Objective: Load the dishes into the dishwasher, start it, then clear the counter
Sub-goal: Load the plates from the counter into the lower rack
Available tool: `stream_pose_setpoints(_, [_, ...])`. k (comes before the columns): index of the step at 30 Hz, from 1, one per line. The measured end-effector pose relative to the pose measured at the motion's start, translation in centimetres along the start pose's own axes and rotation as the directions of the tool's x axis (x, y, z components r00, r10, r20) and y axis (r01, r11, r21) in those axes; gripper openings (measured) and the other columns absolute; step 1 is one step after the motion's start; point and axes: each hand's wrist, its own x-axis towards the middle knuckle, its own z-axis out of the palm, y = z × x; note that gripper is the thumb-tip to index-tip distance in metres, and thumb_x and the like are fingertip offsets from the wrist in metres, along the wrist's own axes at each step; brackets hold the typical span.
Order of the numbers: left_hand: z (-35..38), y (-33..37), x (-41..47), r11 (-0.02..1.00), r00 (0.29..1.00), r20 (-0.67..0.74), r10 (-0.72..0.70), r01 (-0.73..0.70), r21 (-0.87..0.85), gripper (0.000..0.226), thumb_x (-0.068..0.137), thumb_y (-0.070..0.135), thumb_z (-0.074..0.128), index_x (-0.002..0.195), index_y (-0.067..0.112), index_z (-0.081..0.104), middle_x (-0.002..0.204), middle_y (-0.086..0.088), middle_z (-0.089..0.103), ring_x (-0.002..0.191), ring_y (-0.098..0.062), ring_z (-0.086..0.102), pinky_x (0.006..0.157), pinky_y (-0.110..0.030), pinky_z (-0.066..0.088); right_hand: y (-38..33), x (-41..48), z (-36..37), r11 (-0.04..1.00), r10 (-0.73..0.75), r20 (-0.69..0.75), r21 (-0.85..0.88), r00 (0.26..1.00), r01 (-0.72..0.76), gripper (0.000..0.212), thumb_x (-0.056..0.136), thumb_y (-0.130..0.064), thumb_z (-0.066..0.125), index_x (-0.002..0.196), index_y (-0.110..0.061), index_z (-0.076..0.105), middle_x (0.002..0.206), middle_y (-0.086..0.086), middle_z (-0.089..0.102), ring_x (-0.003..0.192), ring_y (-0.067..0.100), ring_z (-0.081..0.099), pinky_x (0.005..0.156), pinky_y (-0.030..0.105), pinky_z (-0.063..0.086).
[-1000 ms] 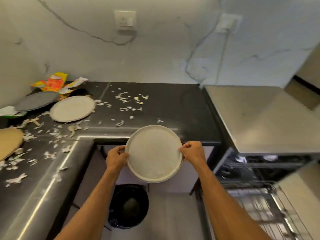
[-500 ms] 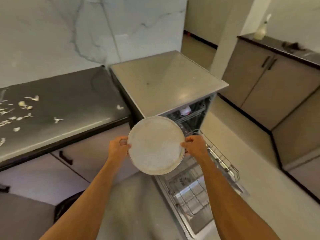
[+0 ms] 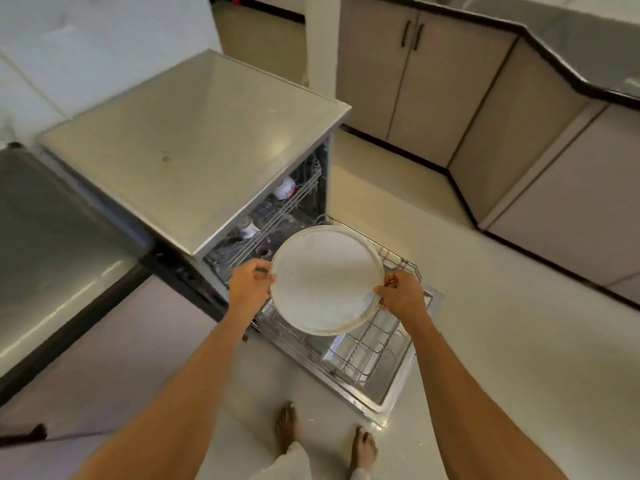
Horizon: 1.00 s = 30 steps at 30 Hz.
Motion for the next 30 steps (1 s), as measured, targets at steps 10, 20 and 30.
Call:
stream_pose_setpoints(10, [9.5,-1.5,6.3,0.941,0.925,0.346,0.159,-0.248,0.231,0.008,0.082,0.010,0.073,0.084,0.013,0.066,0.078,-0.001,0.067,0.077,-0.020,0.066,0.069,-0.032,0.052,9.5,1.4,0.3,0.979,0.198,-0.250,0.094,0.948,-0.179,0.007,0.088,-0.005,0.066,0.092,-0.011,0.064,0.092,0.006,0.068,0.083,0.024,0.065,0.058,0.021,0.044])
stream_pose_setpoints(20, [18.5,-14.8,11.5,0.908,0.938,0.339,0.064,-0.196,0.370,0.018,0.081,0.003,0.072,0.076,0.021,0.068,0.073,0.002,0.066,0.072,-0.023,0.066,0.066,-0.039,0.058,22.6,6.7,9.6,0.870,0.408,-0.291,0.410,0.865,-0.272,0.014,0.085,-0.003,0.071,0.094,-0.013,0.075,0.085,0.003,0.071,0.071,0.014,0.062,0.062,0.015,0.045])
stream_pose_setpoints(30, [23.9,-27.4,14.7,0.899,0.957,0.278,0.078,-0.188,0.396,0.019,0.080,-0.008,0.067,0.093,0.005,0.073,0.088,0.000,0.069,0.080,-0.011,0.063,0.063,-0.006,0.043,34.0,9.3,19.7,0.697,0.586,-0.230,0.632,0.777,-0.338,0.019,0.081,0.004,0.073,0.094,-0.009,0.077,0.094,0.003,0.074,0.084,0.011,0.069,0.071,0.011,0.054])
